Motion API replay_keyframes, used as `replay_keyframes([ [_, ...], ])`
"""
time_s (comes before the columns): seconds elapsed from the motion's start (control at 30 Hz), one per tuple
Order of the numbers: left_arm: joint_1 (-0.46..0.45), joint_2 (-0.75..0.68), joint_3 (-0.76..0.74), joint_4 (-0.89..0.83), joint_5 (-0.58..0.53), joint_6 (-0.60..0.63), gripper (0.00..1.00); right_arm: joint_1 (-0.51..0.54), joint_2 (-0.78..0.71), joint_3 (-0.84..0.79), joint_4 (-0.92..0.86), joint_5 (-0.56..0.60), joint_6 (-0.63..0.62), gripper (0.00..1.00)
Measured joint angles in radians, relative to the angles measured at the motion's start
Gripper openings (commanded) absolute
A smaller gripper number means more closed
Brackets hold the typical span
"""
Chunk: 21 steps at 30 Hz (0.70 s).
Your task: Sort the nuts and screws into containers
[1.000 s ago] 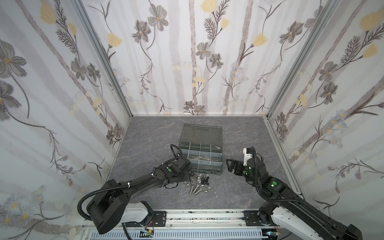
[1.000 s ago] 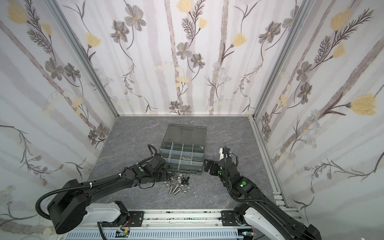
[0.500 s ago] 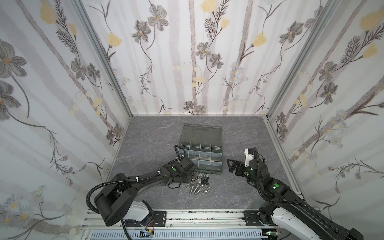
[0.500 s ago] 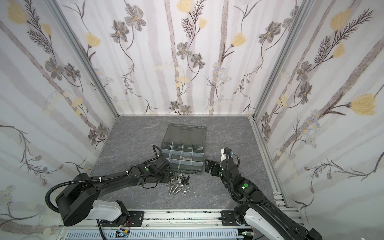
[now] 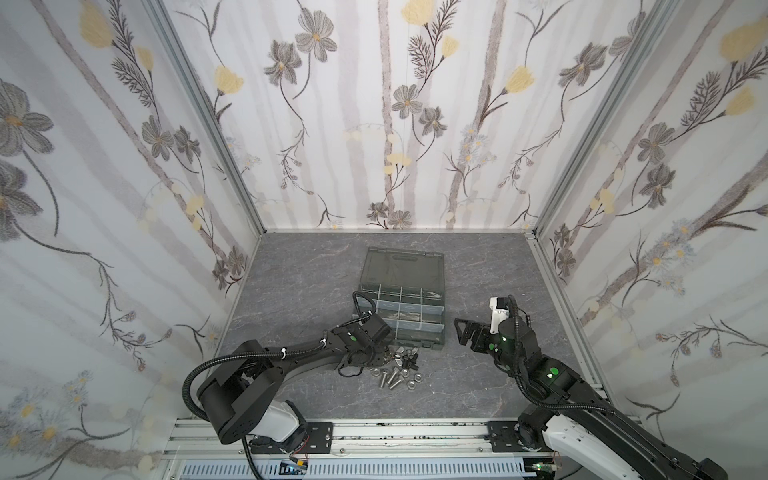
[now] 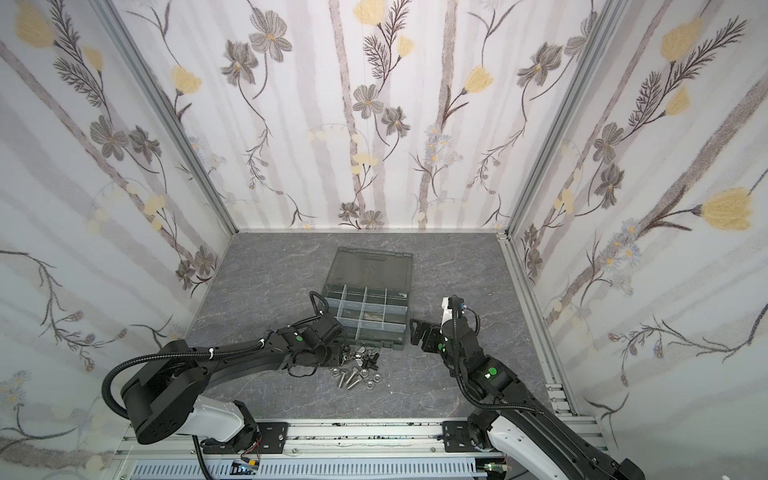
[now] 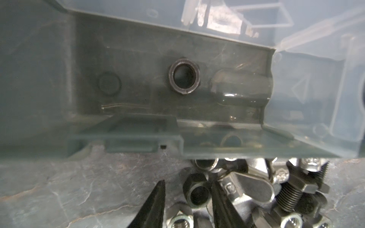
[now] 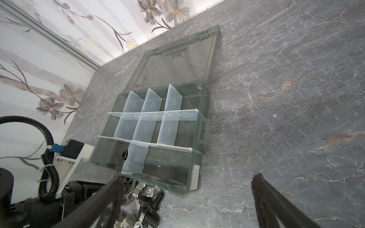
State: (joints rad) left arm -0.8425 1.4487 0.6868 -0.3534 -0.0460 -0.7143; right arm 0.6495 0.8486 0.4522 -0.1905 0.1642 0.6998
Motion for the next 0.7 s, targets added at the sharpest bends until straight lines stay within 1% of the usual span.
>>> replay_keyframes([
  [0.27, 0.0, -0.002, -0.018, 0.011, -0.007, 0.0, 0.41, 0.0, 0.009, 0.0, -0.005, 0.0, 0.003, 1.0],
  [0.47, 0.0, -0.001, -0.021, 0.013, -0.022, 0.0, 0.34, 0.0, 0.009, -0.002, -0.013, 0.0, 0.004, 1.0],
  [0.7, -0.001, 0.008, -0.016, 0.013, -0.035, 0.005, 0.23, 0.0, 0.009, -0.002, -0.022, 0.0, 0.006, 1.0],
])
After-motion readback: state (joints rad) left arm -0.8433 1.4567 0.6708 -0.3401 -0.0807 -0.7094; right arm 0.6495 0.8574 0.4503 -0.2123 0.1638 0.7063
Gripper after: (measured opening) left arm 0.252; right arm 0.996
